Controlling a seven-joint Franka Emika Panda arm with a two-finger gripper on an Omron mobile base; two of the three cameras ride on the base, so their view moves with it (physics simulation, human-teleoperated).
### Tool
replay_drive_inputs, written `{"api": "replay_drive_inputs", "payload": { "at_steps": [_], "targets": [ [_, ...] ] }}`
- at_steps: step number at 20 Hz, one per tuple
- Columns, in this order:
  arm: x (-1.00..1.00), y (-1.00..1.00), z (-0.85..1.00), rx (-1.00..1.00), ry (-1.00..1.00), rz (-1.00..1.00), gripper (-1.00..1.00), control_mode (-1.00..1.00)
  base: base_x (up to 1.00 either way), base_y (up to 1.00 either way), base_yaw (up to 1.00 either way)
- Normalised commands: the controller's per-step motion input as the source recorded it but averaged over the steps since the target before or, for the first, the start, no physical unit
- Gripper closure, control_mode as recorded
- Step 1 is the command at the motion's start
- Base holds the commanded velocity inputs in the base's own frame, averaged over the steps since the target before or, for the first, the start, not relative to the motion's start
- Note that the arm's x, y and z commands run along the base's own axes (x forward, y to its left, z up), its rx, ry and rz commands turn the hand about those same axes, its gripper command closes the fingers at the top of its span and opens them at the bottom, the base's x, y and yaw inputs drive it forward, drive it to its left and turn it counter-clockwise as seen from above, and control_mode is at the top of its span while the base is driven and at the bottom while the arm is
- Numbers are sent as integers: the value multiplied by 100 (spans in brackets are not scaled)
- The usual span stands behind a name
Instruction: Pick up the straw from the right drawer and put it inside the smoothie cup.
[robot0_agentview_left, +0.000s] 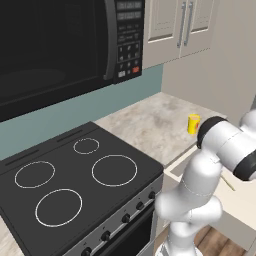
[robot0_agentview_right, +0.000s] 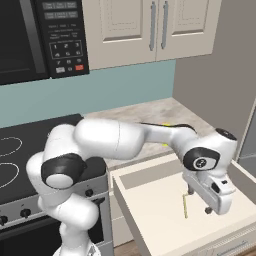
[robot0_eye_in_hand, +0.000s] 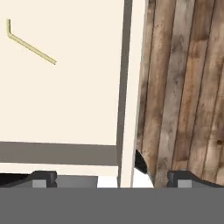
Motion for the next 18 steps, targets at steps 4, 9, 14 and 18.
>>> {"api": "replay_drive_inputs", "payload": {
  "at_steps": [4,9,14,18],
  "targets": [
    [53,-7,-10,-9,6,53,-100,-100,0,0,0],
    [45,0,-30,-2,-3,39,-100,-100,0,0,0],
    [43,16,-52,0,-25,8,-100,-100,0,0,0],
    [78,0,-28,0,-20,5,-100,-100,0,0,0]
  ]
}}
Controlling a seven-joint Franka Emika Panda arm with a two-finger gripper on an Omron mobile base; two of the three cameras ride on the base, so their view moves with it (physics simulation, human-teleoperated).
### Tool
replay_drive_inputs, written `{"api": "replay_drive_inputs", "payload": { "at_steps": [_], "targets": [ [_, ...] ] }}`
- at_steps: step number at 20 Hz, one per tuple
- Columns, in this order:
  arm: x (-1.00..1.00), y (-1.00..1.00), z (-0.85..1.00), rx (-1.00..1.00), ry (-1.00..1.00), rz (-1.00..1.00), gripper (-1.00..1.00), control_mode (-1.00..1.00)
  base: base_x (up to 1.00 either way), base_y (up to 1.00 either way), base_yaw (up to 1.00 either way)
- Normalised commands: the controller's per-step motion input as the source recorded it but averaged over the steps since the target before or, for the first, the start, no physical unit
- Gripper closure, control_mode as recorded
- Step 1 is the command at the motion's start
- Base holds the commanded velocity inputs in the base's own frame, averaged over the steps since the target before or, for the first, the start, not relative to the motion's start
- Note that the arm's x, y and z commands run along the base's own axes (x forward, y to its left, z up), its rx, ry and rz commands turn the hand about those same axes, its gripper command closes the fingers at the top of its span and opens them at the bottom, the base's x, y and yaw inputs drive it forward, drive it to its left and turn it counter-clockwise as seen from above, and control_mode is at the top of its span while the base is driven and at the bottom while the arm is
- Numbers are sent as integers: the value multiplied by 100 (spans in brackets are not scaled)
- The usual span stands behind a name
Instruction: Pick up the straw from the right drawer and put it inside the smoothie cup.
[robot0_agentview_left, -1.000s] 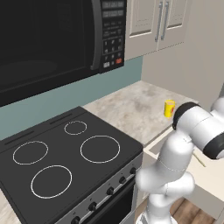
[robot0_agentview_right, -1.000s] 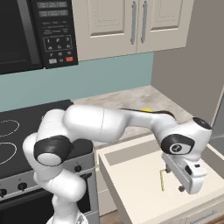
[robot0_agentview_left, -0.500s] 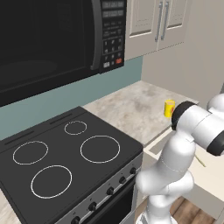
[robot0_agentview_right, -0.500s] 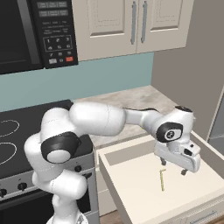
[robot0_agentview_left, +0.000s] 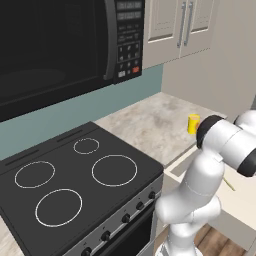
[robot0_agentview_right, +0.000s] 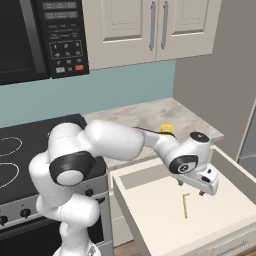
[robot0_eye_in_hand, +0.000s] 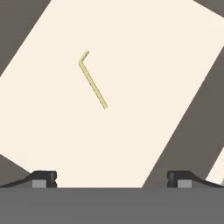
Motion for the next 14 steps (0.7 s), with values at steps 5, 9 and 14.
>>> {"api": "replay_drive_inputs", "payload": {
  "at_steps": [5,9,14],
  "targets": [
    [52,0,-18,0,-3,6,-100,-100,0,0,0],
    [6,0,-2,0,5,3,-100,-100,0,0,0],
    [3,0,-22,1,6,1,-100,-100,0,0,0]
  ]
}}
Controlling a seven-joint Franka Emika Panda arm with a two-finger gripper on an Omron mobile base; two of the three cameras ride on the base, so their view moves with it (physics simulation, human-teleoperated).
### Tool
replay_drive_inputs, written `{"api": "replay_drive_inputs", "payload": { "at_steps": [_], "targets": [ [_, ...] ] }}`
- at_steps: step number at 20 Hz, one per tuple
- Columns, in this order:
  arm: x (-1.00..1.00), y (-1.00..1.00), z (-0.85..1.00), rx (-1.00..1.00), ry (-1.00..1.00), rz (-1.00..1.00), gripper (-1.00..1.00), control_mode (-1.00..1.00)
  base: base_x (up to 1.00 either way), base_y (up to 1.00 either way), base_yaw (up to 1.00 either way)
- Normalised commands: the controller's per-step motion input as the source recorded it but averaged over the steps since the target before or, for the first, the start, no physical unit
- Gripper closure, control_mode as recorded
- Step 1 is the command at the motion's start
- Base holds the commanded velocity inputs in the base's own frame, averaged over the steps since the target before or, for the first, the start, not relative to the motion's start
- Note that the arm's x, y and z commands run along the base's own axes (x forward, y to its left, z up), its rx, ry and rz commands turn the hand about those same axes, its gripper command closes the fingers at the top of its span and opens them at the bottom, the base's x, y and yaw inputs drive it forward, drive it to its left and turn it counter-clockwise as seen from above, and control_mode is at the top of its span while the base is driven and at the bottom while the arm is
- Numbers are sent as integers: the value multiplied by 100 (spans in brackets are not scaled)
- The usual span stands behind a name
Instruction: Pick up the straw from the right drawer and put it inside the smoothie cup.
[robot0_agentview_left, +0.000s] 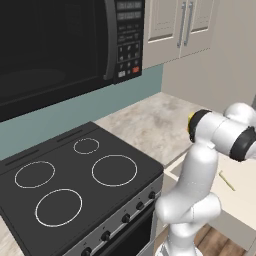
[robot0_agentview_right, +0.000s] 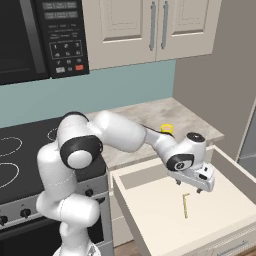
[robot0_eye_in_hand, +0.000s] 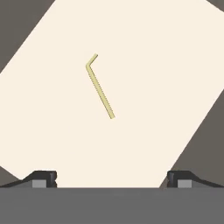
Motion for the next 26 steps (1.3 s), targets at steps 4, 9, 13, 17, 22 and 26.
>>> {"api": "replay_drive_inputs", "payload": {
  "at_steps": [4,9,13,17,22,26],
  "targets": [
    [18,0,-42,0,4,4,-100,-100,0,0,0],
    [38,0,-31,1,4,3,-100,-100,0,0,0],
    [31,0,-34,0,0,2,-100,-100,0,0,0],
    [22,0,-25,0,1,4,-100,-100,0,0,0],
    [3,0,-44,0,2,5,-100,-100,0,0,0],
    [9,0,-40,0,4,4,-100,-100,0,0,0]
  ]
}}
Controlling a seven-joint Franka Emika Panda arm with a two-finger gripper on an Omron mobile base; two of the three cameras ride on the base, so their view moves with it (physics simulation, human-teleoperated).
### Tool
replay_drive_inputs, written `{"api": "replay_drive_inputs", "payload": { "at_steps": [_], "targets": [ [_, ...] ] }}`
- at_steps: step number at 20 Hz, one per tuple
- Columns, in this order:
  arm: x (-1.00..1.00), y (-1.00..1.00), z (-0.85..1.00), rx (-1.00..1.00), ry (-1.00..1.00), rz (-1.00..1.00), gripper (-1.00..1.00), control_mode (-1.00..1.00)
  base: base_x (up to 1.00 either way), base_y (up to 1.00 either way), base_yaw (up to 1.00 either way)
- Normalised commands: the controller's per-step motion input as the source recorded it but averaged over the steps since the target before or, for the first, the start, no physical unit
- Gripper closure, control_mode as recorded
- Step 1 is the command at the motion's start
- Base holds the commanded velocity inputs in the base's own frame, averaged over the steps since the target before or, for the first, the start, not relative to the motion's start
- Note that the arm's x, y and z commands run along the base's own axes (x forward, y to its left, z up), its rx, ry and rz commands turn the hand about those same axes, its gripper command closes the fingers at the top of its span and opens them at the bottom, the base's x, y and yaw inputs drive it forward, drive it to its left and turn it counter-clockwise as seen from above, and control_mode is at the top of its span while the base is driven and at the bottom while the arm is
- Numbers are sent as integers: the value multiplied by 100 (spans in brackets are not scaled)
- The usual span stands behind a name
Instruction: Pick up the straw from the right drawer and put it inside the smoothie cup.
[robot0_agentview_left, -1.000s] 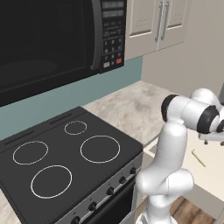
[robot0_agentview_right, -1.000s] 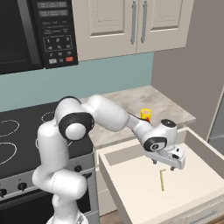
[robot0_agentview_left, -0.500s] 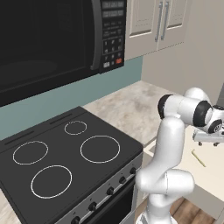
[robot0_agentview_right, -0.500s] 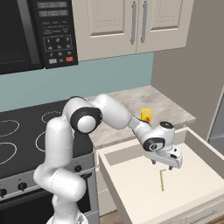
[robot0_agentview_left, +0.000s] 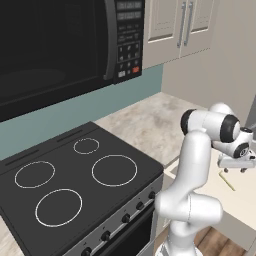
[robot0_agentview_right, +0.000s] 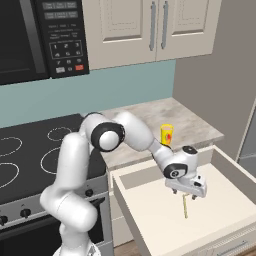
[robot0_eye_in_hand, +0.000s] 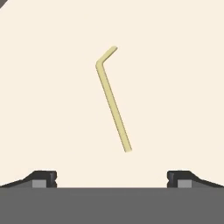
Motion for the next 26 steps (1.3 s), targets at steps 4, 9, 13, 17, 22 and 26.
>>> {"api": "replay_drive_inputs", "payload": {
  "at_steps": [4,9,13,17,22,26],
  "targets": [
    [11,-1,-34,0,3,3,-100,-100,0,0,0],
    [12,-14,-25,1,0,3,-100,-100,0,0,0],
    [0,-25,-40,2,0,4,-100,-100,0,0,0],
    [11,-23,-29,5,0,4,-100,-100,0,0,0],
    [9,-6,-28,5,0,4,-100,-100,0,0,0],
    [1,0,-36,2,0,4,-100,-100,0,0,0]
  ]
}}
